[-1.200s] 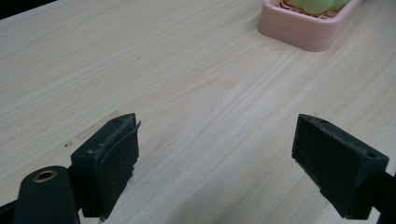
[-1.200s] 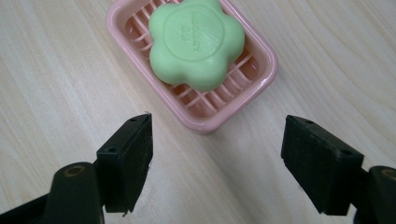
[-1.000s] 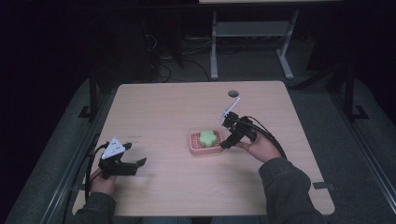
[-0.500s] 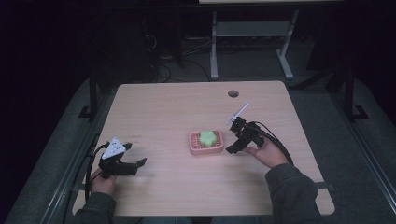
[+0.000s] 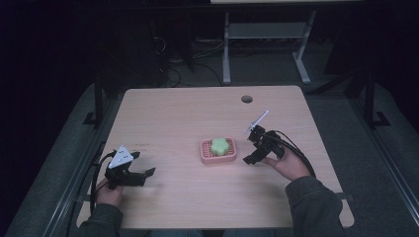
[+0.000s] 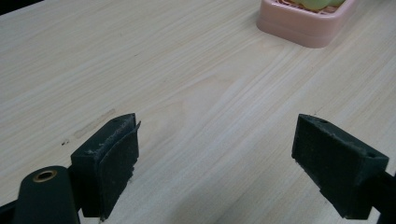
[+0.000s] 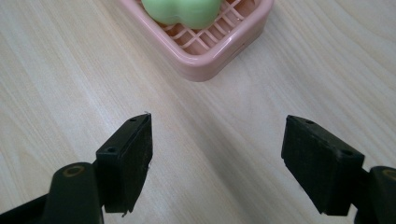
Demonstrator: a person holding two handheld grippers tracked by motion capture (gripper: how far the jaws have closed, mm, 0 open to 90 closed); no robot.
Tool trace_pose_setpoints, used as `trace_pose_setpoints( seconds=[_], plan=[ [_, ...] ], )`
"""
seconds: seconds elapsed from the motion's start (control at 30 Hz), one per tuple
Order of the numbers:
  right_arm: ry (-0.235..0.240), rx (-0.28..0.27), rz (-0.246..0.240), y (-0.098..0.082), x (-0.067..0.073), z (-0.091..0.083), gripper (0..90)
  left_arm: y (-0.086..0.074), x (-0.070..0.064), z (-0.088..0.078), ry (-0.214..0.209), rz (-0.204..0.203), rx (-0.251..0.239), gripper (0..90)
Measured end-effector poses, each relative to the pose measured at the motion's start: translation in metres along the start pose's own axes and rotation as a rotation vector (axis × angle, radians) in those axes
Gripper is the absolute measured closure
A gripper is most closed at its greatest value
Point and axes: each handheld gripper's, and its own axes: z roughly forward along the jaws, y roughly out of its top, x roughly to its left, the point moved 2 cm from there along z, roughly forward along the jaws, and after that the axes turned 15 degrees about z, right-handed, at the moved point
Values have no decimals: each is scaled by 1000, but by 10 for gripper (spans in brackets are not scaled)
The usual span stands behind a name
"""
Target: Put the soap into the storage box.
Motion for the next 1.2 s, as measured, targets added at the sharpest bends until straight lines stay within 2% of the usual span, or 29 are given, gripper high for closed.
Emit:
trace_pose_setpoints(
  seconds=[0.3,0.7,1.2],
  plan=[
    [17,-1,27,-13,-3,1,246,0,0,0,0,-1,-1,144],
    [16,-1,61,-32,-12,0,246,0,0,1,-1,-1,1,144],
    [20,-31,88,-58,-20,-6,246,0,-1,1,-1,2,3,144]
  ],
)
